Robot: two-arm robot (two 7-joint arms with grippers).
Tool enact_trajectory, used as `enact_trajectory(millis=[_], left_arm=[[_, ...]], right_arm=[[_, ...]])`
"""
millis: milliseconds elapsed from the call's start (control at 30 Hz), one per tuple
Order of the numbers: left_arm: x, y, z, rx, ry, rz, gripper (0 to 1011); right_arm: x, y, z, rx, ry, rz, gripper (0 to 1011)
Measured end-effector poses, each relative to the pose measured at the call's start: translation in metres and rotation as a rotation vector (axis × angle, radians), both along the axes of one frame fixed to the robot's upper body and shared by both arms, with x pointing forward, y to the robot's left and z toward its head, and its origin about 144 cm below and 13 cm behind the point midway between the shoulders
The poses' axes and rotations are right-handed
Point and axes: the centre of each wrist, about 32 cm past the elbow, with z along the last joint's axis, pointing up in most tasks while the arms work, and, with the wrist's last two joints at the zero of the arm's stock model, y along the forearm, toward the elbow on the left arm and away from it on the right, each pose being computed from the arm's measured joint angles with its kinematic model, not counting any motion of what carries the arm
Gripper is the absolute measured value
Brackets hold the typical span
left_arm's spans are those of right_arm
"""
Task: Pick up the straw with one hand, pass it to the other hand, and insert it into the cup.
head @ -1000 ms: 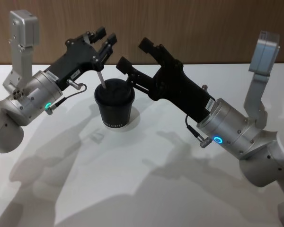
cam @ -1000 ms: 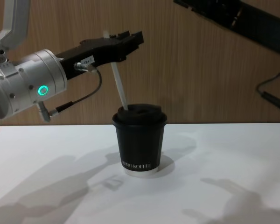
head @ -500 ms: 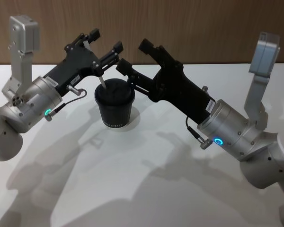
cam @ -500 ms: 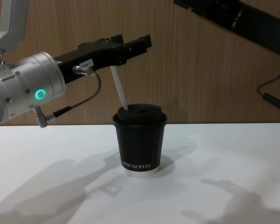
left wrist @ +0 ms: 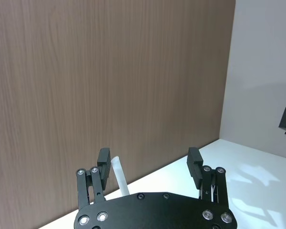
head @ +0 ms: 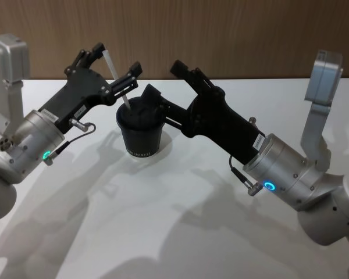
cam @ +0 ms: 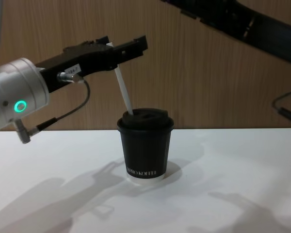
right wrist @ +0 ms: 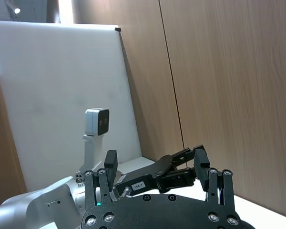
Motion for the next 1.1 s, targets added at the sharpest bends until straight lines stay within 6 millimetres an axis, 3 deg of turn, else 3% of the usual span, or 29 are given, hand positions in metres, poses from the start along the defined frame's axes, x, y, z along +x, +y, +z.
enact_trajectory(millis=[567, 1100], left_arm=[[-0.033, 0.009, -0.005, -0.022, 0.009, 0.016, 1003], [-0.059, 0.01, -0.006, -0.026, 0.021, 0.04, 1003]], right_arm=[[-0.019, -0.002, -0.009, -0.044, 0.05, -0.086, 1001], [-0.02, -0.015, -0.019, -0.079, 0.086, -0.177, 1001]])
